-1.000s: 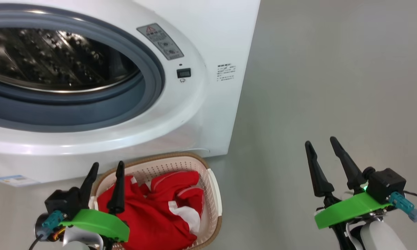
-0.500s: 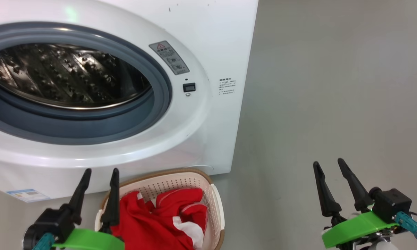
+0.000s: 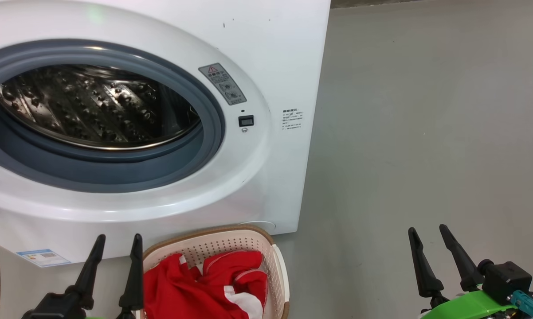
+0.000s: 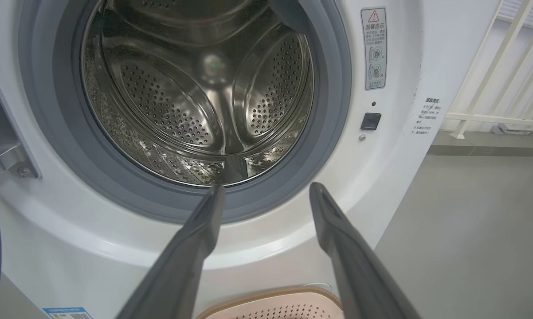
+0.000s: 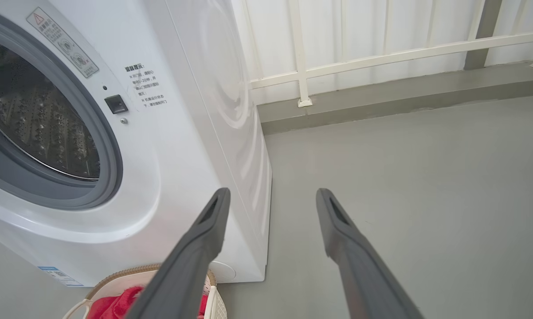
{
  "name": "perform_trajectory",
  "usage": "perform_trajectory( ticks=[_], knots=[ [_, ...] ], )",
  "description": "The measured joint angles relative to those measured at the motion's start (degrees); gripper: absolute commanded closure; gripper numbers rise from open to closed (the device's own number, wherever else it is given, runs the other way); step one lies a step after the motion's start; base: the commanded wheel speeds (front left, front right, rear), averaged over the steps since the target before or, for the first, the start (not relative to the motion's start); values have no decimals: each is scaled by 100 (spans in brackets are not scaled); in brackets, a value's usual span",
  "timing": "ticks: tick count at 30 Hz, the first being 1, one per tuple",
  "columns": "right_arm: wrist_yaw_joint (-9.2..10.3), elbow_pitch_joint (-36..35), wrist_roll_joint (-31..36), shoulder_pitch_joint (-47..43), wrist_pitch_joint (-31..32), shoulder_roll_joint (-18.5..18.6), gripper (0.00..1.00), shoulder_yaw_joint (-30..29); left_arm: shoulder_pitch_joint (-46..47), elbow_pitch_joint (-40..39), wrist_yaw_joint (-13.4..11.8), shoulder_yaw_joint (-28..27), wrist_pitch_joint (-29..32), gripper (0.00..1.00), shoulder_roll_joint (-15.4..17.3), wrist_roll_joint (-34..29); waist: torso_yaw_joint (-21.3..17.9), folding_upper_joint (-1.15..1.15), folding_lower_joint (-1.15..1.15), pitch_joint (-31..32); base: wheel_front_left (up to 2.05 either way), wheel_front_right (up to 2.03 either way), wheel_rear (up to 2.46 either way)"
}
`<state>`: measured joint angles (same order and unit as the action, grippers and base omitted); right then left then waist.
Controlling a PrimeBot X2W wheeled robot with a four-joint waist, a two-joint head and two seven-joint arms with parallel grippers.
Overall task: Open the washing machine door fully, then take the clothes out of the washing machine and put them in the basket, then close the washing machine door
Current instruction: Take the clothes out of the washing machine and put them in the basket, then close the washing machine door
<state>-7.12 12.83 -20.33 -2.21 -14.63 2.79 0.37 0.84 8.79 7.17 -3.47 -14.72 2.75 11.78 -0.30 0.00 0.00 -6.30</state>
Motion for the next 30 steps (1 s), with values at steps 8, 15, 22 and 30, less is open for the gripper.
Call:
perform_trajectory(
  ticks=[8, 15, 22, 30],
  knots=[
    [0, -1, 1, -2, 0, 0, 0, -10, 0, -30, 0, 3, 0, 0, -12, -20, 10, 0, 0, -34, 0, 0, 0],
    [0, -1, 25, -2, 0, -1, 0, -11, 0, -42, 0, 0, 0, 0, -18, -75, 7, 0, 0, -62, 0, 0, 0],
    [0, -3, 25, -1, 0, -2, 0, -11, 1, -46, 0, -3, 0, 0, -19, -74, 10, 0, 0, -80, -1, 1, 0],
    [0, -7, 26, 5, 0, -5, 0, -16, 12, -65, 0, -1, 0, 0, -20, -73, 25, 0, 0, -112, -67, 67, 0]
  ],
)
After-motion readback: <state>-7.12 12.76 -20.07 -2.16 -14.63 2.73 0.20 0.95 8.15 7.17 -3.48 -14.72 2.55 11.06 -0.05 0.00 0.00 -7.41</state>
